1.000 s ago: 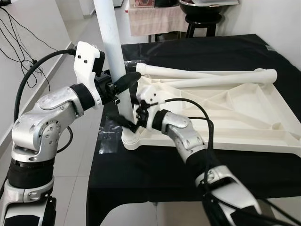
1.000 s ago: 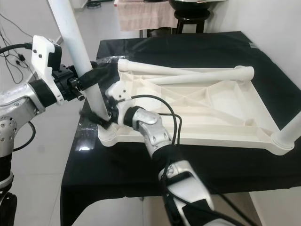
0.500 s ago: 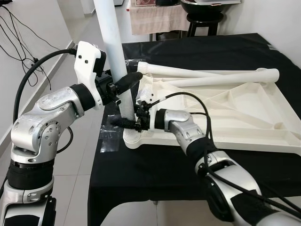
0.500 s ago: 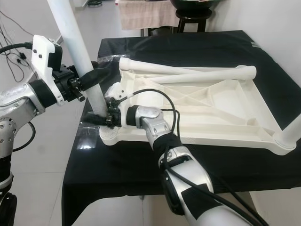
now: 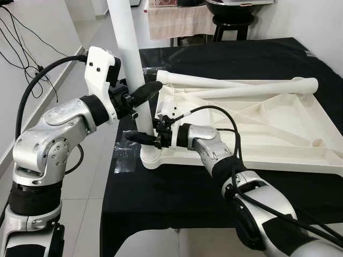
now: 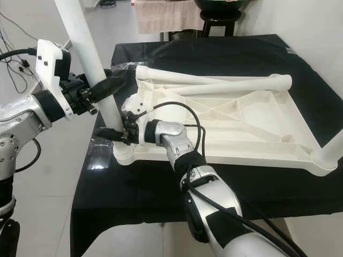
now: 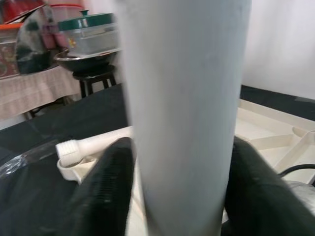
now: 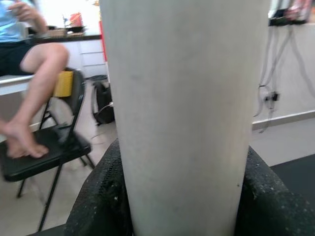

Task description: Building children table

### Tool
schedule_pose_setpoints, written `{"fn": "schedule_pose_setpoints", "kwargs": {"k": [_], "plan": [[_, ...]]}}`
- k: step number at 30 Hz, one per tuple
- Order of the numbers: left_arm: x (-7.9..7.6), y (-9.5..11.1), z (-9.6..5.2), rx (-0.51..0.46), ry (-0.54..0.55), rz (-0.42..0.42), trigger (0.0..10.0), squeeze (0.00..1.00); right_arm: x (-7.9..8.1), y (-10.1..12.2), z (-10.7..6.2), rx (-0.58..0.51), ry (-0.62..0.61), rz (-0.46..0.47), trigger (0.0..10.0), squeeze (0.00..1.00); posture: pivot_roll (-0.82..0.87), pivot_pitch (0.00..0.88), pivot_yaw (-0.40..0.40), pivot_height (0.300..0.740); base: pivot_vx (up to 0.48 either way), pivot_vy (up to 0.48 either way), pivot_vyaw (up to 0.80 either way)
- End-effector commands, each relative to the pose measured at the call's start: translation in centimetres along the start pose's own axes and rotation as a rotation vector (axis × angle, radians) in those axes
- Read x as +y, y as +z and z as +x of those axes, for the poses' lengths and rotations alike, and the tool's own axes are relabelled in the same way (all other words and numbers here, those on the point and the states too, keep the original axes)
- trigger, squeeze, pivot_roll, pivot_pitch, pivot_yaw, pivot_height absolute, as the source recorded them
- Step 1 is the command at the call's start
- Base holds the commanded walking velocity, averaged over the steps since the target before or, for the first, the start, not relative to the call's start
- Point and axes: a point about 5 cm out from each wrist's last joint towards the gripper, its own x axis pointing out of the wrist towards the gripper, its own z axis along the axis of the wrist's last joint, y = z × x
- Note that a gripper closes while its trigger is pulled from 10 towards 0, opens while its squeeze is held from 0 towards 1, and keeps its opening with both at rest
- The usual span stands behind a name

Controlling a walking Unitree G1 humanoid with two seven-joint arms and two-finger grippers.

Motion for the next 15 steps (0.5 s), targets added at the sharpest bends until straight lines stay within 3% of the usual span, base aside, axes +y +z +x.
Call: {"fn": "schedule_pose_setpoints", "kwargs": {"k": [1, 2, 4, 5, 6, 9, 15], "plan": [[0.3, 0.1, -0.5, 0.011, 0.015, 0.017, 10.0, 1.00, -0.2, -2.3, -0.1, 0.078, -0.287, 0.041, 0.0, 0.00, 0.01, 0.119, 0.028, 0.740, 0.000, 0.000, 0.00], [0.5, 0.1, -0.6, 0.014, 0.030, 0.019, 10.0, 1.00, -0.3, -3.1, -0.1, 0.110, -0.482, 0.061, 0.0, 0.00, 0.01, 0.119, 0.027, 0.740, 0.000, 0.000, 0.00], [0.9, 0.2, -0.5, 0.023, 0.053, 0.017, 10.0, 1.00, 4.3, -5.4, 0.3, 0.123, -0.542, 0.130, 0.0, 0.00, 0.01, 0.126, 0.029, 0.740, 0.000, 0.000, 0.00], [0.9, 0.2, -0.5, 0.023, 0.053, 0.017, 10.0, 1.00, 4.3, -5.4, 0.3, 0.123, -0.542, 0.130, 0.0, 0.00, 0.01, 0.126, 0.029, 0.740, 0.000, 0.000, 0.00], [1.0, 0.0, -0.5, 0.029, 0.059, 0.013, 10.0, 0.00, 5.7, -5.2, 0.6, 0.107, -0.506, 0.127, 0.0, 0.00, -0.01, 0.116, 0.034, 0.740, 0.000, 0.000, 0.00], [1.0, -0.3, -0.3, 0.036, 0.063, 0.012, 10.0, 0.00, 5.8, -4.9, 0.9, 0.094, -0.501, 0.096, 0.0, 0.00, -0.02, 0.104, 0.035, 0.740, 0.000, 0.000, 0.00], [1.0, -0.5, 0.3, 0.035, 0.073, 0.014, 10.0, 0.00, 4.5, -3.7, 2.2, 0.077, -0.507, 0.019, 0.0, 0.00, -0.02, 0.094, 0.023, 0.740, 0.000, 0.000, 0.00]]}}
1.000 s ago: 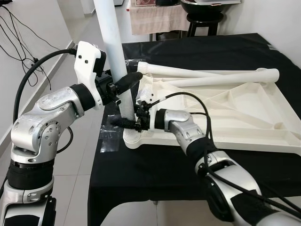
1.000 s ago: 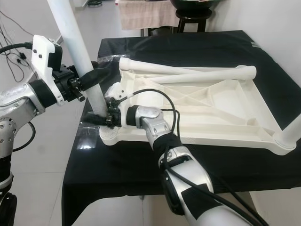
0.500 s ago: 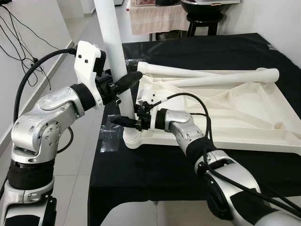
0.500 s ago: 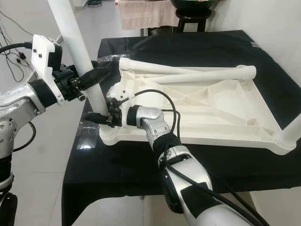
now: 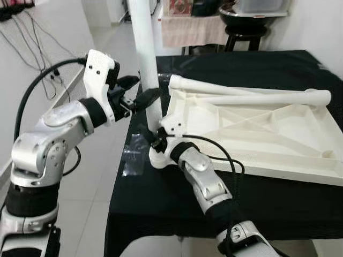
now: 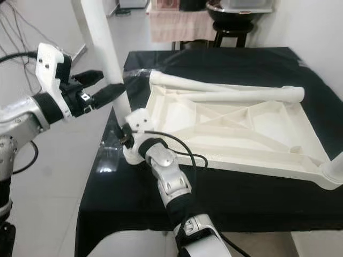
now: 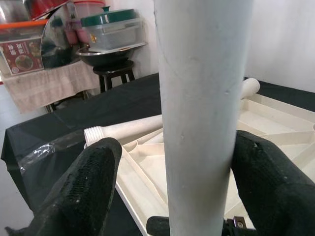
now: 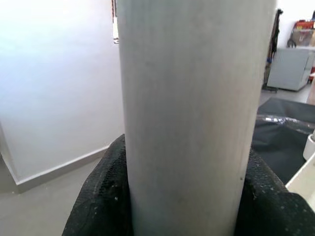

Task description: Building children table

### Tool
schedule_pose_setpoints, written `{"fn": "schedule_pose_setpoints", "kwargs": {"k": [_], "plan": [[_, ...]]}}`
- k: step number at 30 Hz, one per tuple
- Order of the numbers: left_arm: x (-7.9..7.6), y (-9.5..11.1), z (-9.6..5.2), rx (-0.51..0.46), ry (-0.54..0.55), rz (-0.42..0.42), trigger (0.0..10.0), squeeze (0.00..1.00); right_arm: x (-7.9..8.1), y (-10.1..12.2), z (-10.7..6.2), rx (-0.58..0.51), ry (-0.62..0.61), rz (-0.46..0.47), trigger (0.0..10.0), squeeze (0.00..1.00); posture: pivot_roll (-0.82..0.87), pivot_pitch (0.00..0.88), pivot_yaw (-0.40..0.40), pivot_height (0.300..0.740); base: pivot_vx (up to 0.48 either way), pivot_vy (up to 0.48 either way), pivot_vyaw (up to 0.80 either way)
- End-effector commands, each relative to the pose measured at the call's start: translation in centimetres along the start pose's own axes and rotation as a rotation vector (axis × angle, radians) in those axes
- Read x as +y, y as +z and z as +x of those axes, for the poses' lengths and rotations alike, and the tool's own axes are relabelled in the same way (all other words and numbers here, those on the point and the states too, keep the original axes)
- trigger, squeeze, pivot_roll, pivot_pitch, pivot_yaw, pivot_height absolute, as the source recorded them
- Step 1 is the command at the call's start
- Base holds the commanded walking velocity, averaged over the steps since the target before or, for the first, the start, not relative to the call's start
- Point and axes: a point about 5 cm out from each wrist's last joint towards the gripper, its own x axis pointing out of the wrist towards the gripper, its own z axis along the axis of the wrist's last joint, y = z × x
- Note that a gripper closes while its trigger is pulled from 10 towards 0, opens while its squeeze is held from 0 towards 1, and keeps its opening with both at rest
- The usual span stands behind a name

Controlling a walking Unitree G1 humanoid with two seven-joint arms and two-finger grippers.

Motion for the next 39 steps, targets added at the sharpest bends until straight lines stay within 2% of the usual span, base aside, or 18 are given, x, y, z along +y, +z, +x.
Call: {"fn": "schedule_pose_setpoints", "kwargs": {"k": [1, 3, 4, 5, 6, 15, 18, 19, 21, 22, 24, 28, 29, 31, 32, 33, 38, 39], "plan": [[0.3, -0.2, 0.1, 0.009, 0.031, 0.012, 10.0, 0.00, 2.4, -1.8, 0.9, 0.107, 0.031, 0.054, 0.0, 0.00, -0.02, 0.094, 0.023, 0.740, 0.000, 0.000, 0.00], [0.6, -0.4, -0.2, 0.023, 0.040, 0.016, 10.0, 0.00, 2.8, -1.4, 0.6, 0.120, 0.010, 0.042, 0.0, 0.00, -0.01, 0.092, 0.026, 0.740, 0.000, 0.000, 0.00], [0.6, -0.5, -0.3, 0.027, 0.038, 0.015, 8.5, 0.00, 2.9, -1.2, 0.5, 0.122, 0.007, 0.040, 0.0, 0.00, -0.01, 0.092, 0.026, 0.740, 0.000, 0.000, 0.00], [0.6, -0.5, -0.3, 0.027, 0.038, 0.015, 8.5, 0.00, 2.9, -1.2, 0.5, 0.122, 0.007, 0.040, 0.0, 0.00, -0.01, 0.092, 0.026, 0.740, 0.000, 0.000, 0.00], [0.6, -0.6, -0.4, 0.029, 0.033, 0.010, 0.0, 0.00, 3.0, -1.1, 0.4, 0.122, 0.008, 0.041, 0.0, 0.00, -0.01, 0.096, 0.029, 0.740, 0.000, 0.000, 0.00], [0.3, -0.4, -0.4, 0.027, -0.002, 0.009, 0.0, 0.00, 3.3, -0.6, 0.1, 0.106, 0.037, 0.062, 0.0, 0.00, -0.01, 0.103, 0.037, 0.740, 0.000, 0.000, 0.00], [0.2, -0.3, -0.4, 0.030, -0.010, 0.011, 0.0, 0.00, 2.2, 0.1, 0.5, 0.084, 0.064, 0.060, 0.0, 0.00, 0.00, 0.108, 0.041, 0.740, 0.000, 0.000, 0.00], [0.2, -0.3, -0.4, 0.031, -0.011, 0.012, 0.0, 0.00, 1.7, 0.4, 0.5, 0.077, 0.076, 0.049, 4.0, 0.00, 0.00, 0.111, 0.042, 0.740, 0.000, 0.000, 0.00], [0.2, -0.3, -0.4, 0.032, -0.012, 0.013, 0.0, 0.00, 1.3, 0.7, 0.5, 0.074, 0.087, 0.037, 4.0, 0.00, 0.00, 0.111, 0.042, 0.740, 0.000, 0.000, 0.00], [0.2, -0.4, -0.4, 0.034, -0.013, 0.013, 0.0, 0.00, 0.6, 0.9, 0.6, 0.067, 0.113, 0.048, 10.0, 1.00, 0.00, 0.114, 0.044, 0.740, 0.000, 0.000, 0.00], [0.2, -0.4, -0.4, 0.035, -0.013, 0.013, 0.0, 0.00, -0.1, 1.2, 0.7, 0.060, 0.135, 0.055, 10.0, 1.00, 0.00, 0.115, 0.043, 0.740, 0.000, 0.000, 0.00], [0.2, -0.4, -0.5, 0.035, -0.015, 0.012, 0.0, 0.00, -3.2, 3.5, 1.1, -0.032, 0.315, 0.068, 10.0, 1.00, 0.00, 0.116, 0.041, 0.740, 0.000, 0.000, 0.00], [0.2, -0.4, -0.5, 0.035, -0.015, 0.012, 0.0, 0.00, -3.2, 3.5, 1.1, -0.032, 0.315, 0.068, 10.0, 1.00, 0.00, 0.116, 0.041, 0.740, 0.000, 0.000, 0.00], [0.1, -0.4, -0.4, 0.035, -0.016, 0.011, 0.0, 0.00, -4.1, 4.2, 1.0, -0.034, 0.444, 0.007, 10.0, 1.00, 0.00, 0.119, 0.040, 0.740, 0.000, 0.000, 0.00], [0.1, -0.4, -0.4, 0.035, -0.016, 0.011, 0.0, 0.00, -4.1, 4.2, 1.0, -0.034, 0.444, 0.007, 10.0, 1.00, 0.00, 0.119, 0.040, 0.740, 0.000, 0.000, 0.00], [0.1, -0.4, -0.5, 0.034, -0.017, 0.010, 0.0, 0.00, -4.3, 4.4, 1.0, -0.028, 0.492, 0.002, 10.0, 0.00, 0.00, 0.120, 0.040, 0.740, 0.000, 0.000, 0.00], [0.0, -0.4, -0.5, 0.034, -0.019, 0.009, 0.0, 0.00, -4.6, 4.8, 1.4, -0.014, 0.571, 0.018, 10.0, 0.00, 0.01, 0.128, 0.035, 0.740, 0.000, 0.000, 0.00], [0.0, -0.3, -0.5, 0.033, -0.019, 0.009, 0.0, 0.00, -4.6, 4.9, 1.5, -0.008, 0.590, 0.023, 8.9, 0.00, 0.01, 0.128, 0.035, 0.740, 0.000, 0.000, 0.00]]}}
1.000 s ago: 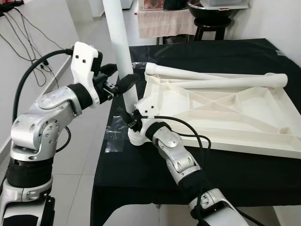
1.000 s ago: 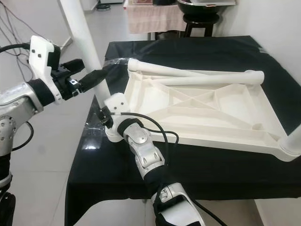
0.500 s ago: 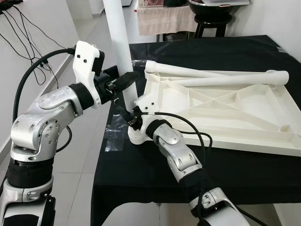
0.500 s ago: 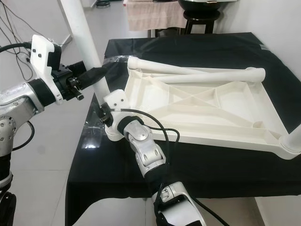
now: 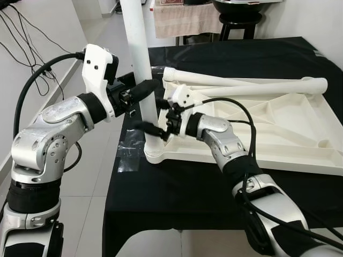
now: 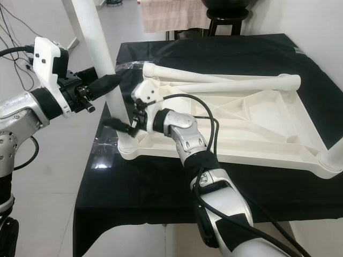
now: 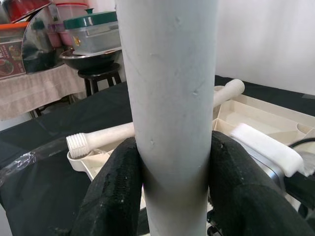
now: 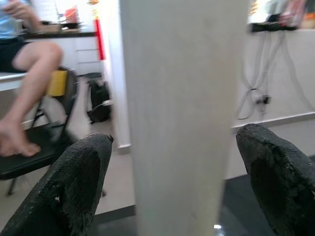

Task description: Building children table

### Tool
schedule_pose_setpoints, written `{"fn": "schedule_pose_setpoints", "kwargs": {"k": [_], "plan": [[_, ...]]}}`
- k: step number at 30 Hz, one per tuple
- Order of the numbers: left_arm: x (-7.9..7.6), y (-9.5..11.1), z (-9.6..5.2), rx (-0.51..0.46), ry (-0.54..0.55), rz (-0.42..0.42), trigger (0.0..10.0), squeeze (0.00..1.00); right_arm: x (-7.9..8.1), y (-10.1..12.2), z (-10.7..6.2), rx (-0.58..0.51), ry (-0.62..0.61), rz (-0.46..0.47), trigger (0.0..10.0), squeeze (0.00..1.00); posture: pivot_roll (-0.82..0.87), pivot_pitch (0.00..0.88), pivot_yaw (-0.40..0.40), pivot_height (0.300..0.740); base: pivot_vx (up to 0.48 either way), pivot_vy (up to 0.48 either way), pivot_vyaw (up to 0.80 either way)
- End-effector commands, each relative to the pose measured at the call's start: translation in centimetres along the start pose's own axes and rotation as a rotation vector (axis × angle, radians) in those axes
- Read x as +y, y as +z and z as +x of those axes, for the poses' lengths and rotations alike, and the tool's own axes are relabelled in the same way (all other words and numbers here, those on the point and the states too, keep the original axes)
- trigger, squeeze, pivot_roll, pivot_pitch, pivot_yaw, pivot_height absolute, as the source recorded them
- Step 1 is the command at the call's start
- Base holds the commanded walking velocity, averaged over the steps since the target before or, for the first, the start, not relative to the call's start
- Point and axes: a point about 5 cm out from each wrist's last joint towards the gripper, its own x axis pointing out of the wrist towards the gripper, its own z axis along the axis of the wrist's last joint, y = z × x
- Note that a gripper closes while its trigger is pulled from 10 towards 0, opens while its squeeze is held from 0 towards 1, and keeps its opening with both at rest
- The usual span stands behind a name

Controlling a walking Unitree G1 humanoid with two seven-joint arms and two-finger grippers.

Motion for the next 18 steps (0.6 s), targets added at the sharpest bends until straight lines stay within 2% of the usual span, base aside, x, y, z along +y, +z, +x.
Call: {"fn": "schedule_pose_setpoints", "kwargs": {"k": [1, 2, 5, 6, 13, 18], "plan": [[0.3, -0.9, -0.4, 0.056, 0.020, -0.008, 0.0, 0.00, 0.2, 0.4, 0.7, -0.014, 0.050, 0.001, 8.9, 0.00, 0.01, 0.131, 0.034, 0.740, 0.000, 0.000, 0.00], [0.2, -0.9, -0.4, 0.056, 0.019, -0.009, 0.0, 0.00, 0.3, 0.4, 0.9, -0.014, 0.069, 0.012, 1.1, 0.00, 0.01, 0.132, 0.034, 0.740, 0.000, 0.000, 0.00], [0.2, -0.9, -0.4, 0.056, 0.019, -0.008, 0.0, 0.00, 0.4, 0.2, 1.0, -0.014, 0.081, 0.022, 1.1, 0.00, 0.01, 0.132, 0.034, 0.740, 0.000, 0.000, 0.00], [0.2, -0.9, -0.5, 0.059, 0.020, -0.006, 0.0, 0.00, 0.5, 0.0, 1.1, -0.010, 0.084, 0.025, 0.0, 0.00, 0.02, 0.131, 0.034, 0.740, 0.000, 0.000, 0.00], [0.2, -0.7, -0.8, 0.062, 0.022, 0.002, 0.0, 0.00, 1.2, -1.4, 1.2, 0.008, 0.107, 0.040, 0.0, 0.00, 0.03, 0.125, 0.029, 0.740, 0.000, 0.000, 0.00], [0.1, -0.8, -0.8, 0.064, 0.023, 0.004, 0.0, 0.00, 1.2, -1.6, 1.1, 0.009, 0.109, 0.042, 0.0, 0.00, 0.03, 0.117, 0.029, 0.740, 0.000, 0.000, 0.00]]}}
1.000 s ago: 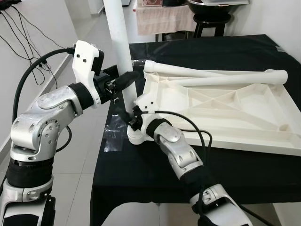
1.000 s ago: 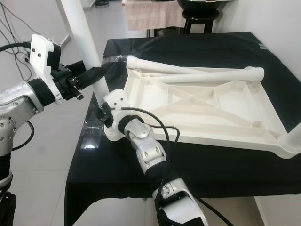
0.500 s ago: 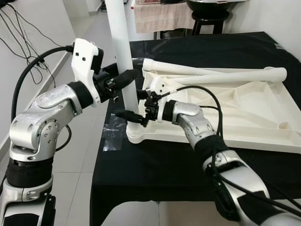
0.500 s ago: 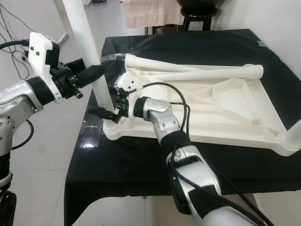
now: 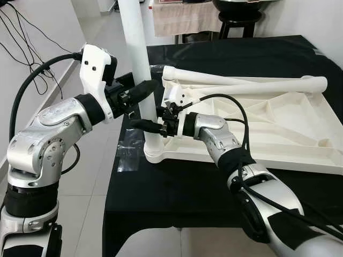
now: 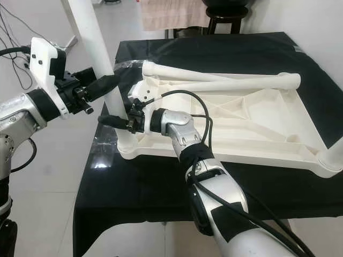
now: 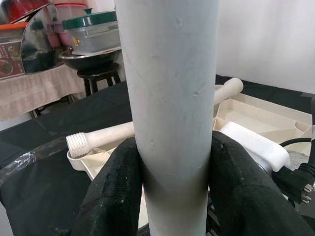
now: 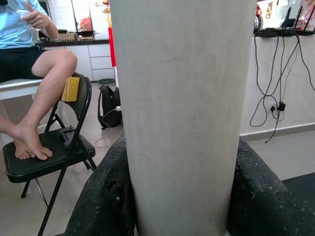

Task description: Building children table

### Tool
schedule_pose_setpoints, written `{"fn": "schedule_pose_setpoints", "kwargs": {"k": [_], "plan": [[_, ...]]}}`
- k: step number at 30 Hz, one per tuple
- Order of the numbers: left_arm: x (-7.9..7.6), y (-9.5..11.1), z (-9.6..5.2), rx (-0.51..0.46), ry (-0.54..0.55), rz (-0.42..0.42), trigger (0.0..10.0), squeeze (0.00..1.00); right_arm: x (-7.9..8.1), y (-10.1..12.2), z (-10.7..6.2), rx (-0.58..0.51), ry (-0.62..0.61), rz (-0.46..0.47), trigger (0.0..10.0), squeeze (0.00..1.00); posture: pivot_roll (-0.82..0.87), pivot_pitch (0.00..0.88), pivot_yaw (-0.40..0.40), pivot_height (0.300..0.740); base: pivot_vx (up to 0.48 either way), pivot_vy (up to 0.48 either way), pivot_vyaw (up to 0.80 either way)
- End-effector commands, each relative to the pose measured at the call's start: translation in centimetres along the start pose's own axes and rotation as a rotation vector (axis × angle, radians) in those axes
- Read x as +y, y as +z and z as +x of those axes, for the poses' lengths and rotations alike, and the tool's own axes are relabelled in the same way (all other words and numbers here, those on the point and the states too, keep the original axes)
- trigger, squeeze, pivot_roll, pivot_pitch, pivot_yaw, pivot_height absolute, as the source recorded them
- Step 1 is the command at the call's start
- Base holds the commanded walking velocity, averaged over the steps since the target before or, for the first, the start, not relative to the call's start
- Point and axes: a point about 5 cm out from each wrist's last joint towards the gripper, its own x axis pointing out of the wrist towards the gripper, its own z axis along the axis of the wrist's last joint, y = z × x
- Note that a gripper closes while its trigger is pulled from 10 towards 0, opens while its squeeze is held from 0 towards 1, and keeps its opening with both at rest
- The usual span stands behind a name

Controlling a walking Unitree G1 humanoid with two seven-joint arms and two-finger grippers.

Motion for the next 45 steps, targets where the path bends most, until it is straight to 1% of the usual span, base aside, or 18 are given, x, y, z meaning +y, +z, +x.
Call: {"fn": "schedule_pose_setpoints", "kwargs": {"k": [1, 2, 10, 11, 12, 13, 14, 15, 18, 27, 28, 30, 31, 32, 33, 39, 41, 45], "plan": [[0.5, -1.0, -0.3, 0.063, 0.041, 0.001, 2.7, 0.00, 0.7, -1.3, 0.1, 0.039, 0.032, 0.031, 0.0, 0.00, 0.03, 0.118, 0.032, 0.740, 0.000, 0.000, 0.00], [0.6, -0.9, -0.3, 0.051, 0.046, -0.003, 10.0, 1.00, 0.6, -1.5, -0.1, 0.042, 0.013, 0.023, 0.0, 0.00, 0.02, 0.116, 0.030, 0.740, 0.000, 0.000, 0.00], [0.7, -0.6, -0.4, 0.036, 0.059, -0.008, 10.0, 1.00, 0.6, -2.9, -0.5, 0.114, -0.086, 0.001, 0.0, 0.00, 0.03, 0.115, 0.005, 0.740, 0.000, 0.000, 0.00], [0.8, -0.6, -0.5, 0.040, 0.075, -0.010, 10.0, 1.00, 0.7, -5.1, -0.3, 0.250, -0.381, -0.003, 0.0, 0.00, 0.02, 0.118, 0.001, 0.740, 0.000, 0.000, 0.00], [1.0, -0.8, -0.4, 0.055, 0.086, -0.015, 10.0, 0.45, 3.9, -6.8, 0.7, 0.281, -0.442, -0.026, 0.0, 0.00, 0.03, 0.124, 0.009, 0.740, 0.000, 0.000, 0.00], [1.1, -1.0, -0.4, 0.065, 0.093, -0.018, 10.0, 0.45, 6.3, -7.2, 1.2, 0.274, -0.481, -0.032, 0.0, 0.00, 0.03, 0.124, 0.009, 0.740, 0.000, 0.000, 0.00], [1.1, -1.0, -0.4, 0.065, 0.093, -0.018, 10.0, 0.45, 6.3, -7.2, 1.2, 0.274, -0.481, -0.032, 0.0, 0.00, 0.03, 0.124, 0.009, 0.740, 0.000, 0.000, 0.00], [1.1, -1.1, -0.3, 0.067, 0.087, -0.024, 10.0, 0.00, 8.4, -7.3, 2.0, 0.246, -0.449, 0.009, 0.0, 0.00, 0.01, 0.109, 0.024, 0.740, 0.000, 0.000, 0.00], [0.9, -1.1, -0.1, 0.069, 0.075, -0.023, 10.0, 0.00, 9.2, -7.1, 2.6, 0.217, -0.398, 0.030, 0.0, 0.00, 0.01, 0.104, 0.026, 0.740, 0.000, 0.000, 0.00], [1.2, -0.9, 0.1, 0.062, 0.078, -0.007, 10.0, 0.00, 7.7, -6.7, 4.1, 0.189, -0.368, 0.016, 0.0, 0.00, 0.01, 0.090, 0.021, 0.740, 0.000, 0.000, 0.00], [1.1, -1.0, 0.0, 0.063, 0.074, -0.009, 6.7, 0.00, 7.7, -6.6, 4.2, 0.186, -0.369, 0.012, 0.0, 0.00, 0.01, 0.090, 0.021, 0.740, 0.000, 0.000, 0.00], [1.0, -1.1, 0.0, 0.065, 0.071, -0.010, 6.7, 0.00, 8.0, -6.3, 4.1, 0.197, -0.395, 0.008, 0.0, 0.00, 0.01, 0.090, 0.021, 0.740, 0.000, 0.000, 0.00], [0.9, -1.1, -0.1, 0.065, 0.064, -0.013, 0.0, 0.00, 8.2, -6.1, 4.0, 0.205, -0.415, 0.003, 0.7, 0.00, 0.01, 0.089, 0.021, 0.740, 0.000, 0.000, 0.00], [0.9, -1.1, -0.1, 0.065, 0.064, -0.013, 0.0, 0.00, 8.2, -6.1, 4.0, 0.205, -0.415, 0.003, 0.7, 0.00, 0.01, 0.089, 0.021, 0.740, 0.000, 0.000, 0.00], [0.9, -1.1, -0.1, 0.065, 0.058, -0.014, 0.0, 0.00, 8.4, -5.7, 3.8, 0.211, -0.430, 0.001, 10.0, 0.00, 0.01, 0.087, 0.022, 0.740, 0.000, 0.000, 0.00], [0.9, -1.0, 0.0, 0.064, 0.047, -0.010, 0.0, 0.00, 6.8, -4.6, 3.2, 0.187, -0.430, -0.003, 10.0, 0.00, 0.01, 0.082, 0.021, 0.740, 0.000, 0.000, 0.00], [0.9, -1.0, 0.0, 0.063, 0.045, -0.008, 0.0, 0.00, 5.2, -4.2, 2.7, 0.172, -0.395, 0.003, 10.0, 1.00, 0.01, 0.080, 0.019, 0.740, 0.000, 0.000, 0.00], [0.9, -1.0, 0.0, 0.061, 0.045, -0.007, 0.0, 0.00, 2.8, -2.6, 1.7, 0.104, -0.260, -0.012, 10.0, 1.00, 0.01, 0.076, 0.019, 0.740, 0.000, 0.000, 0.00]]}}
